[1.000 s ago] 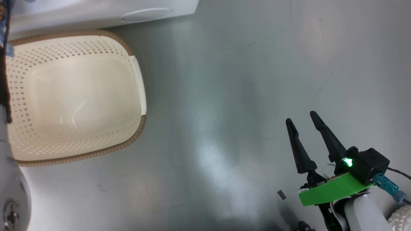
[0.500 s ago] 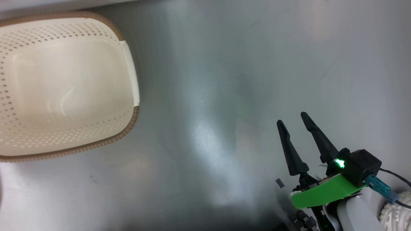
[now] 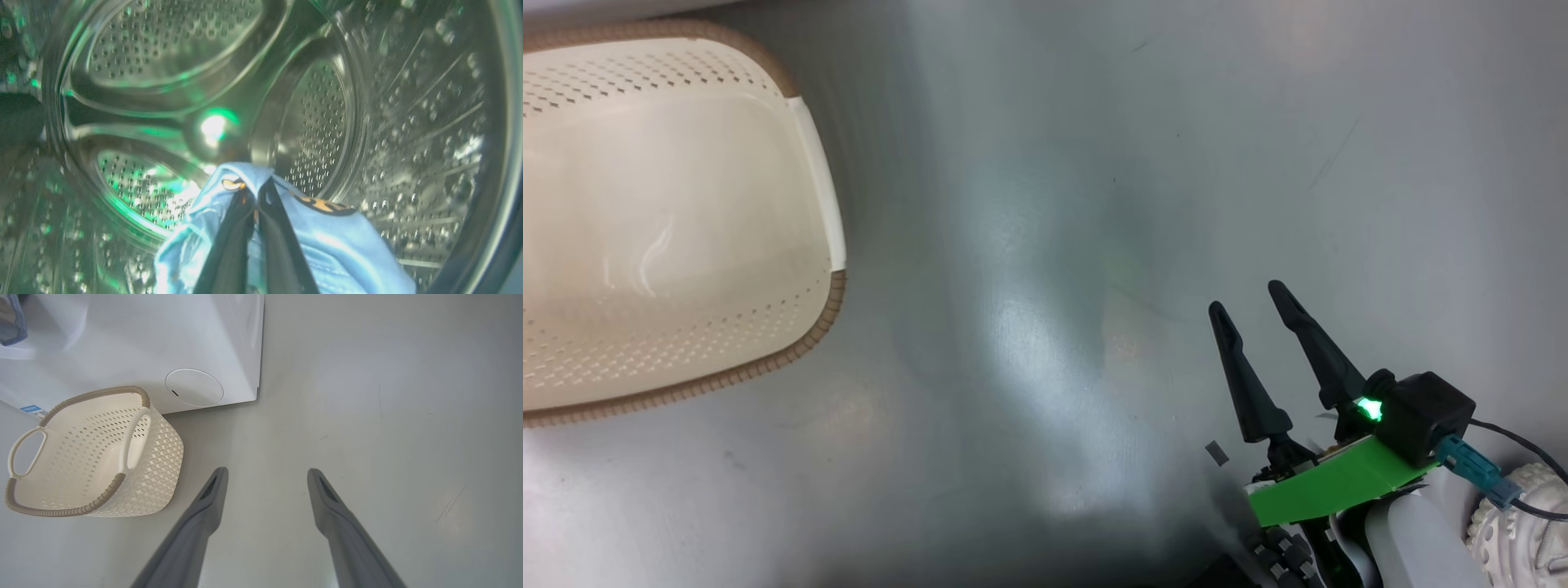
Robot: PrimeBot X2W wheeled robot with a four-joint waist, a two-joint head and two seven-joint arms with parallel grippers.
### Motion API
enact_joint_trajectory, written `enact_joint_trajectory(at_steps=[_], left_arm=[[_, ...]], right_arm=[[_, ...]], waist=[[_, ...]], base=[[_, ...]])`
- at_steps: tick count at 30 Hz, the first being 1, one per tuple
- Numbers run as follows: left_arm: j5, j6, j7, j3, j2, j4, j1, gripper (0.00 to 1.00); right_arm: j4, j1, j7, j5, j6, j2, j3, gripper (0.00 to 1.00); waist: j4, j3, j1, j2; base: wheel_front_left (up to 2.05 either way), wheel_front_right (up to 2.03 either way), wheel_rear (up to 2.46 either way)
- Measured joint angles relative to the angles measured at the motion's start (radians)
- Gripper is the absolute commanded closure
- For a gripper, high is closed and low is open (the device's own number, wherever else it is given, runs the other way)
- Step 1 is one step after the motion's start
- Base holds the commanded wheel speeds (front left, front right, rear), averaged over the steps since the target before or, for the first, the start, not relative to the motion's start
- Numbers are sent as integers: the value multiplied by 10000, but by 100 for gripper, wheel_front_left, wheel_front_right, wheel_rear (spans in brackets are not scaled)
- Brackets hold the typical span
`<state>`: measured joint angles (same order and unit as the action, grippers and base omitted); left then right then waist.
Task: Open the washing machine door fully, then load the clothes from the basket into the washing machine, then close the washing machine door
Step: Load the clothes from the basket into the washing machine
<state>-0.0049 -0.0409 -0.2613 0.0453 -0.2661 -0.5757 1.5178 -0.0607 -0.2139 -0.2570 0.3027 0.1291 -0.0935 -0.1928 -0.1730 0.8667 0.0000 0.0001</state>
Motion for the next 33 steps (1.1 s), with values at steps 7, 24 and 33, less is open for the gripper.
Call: enact_joint_trajectory(at_steps=[7,24,33], left_arm=[[-366,21,0,-197,240,-1062,-194,0],[-903,201,0,-497,1168,-1469,-1732,0],[-1127,474,2,-575,1641,-1175,-2787,0]], right_arm=[[-48,-4,0,2,0,-13,13,0],[-391,-356,0,13,0,-186,130,0],[-516,-356,0,13,0,-261,247,0]], waist=[[148,-136,0,0],[747,-1199,0,0],[1137,-1886,0,0]], base=[[0,0,0],[0,0,0],[0,0,0]])
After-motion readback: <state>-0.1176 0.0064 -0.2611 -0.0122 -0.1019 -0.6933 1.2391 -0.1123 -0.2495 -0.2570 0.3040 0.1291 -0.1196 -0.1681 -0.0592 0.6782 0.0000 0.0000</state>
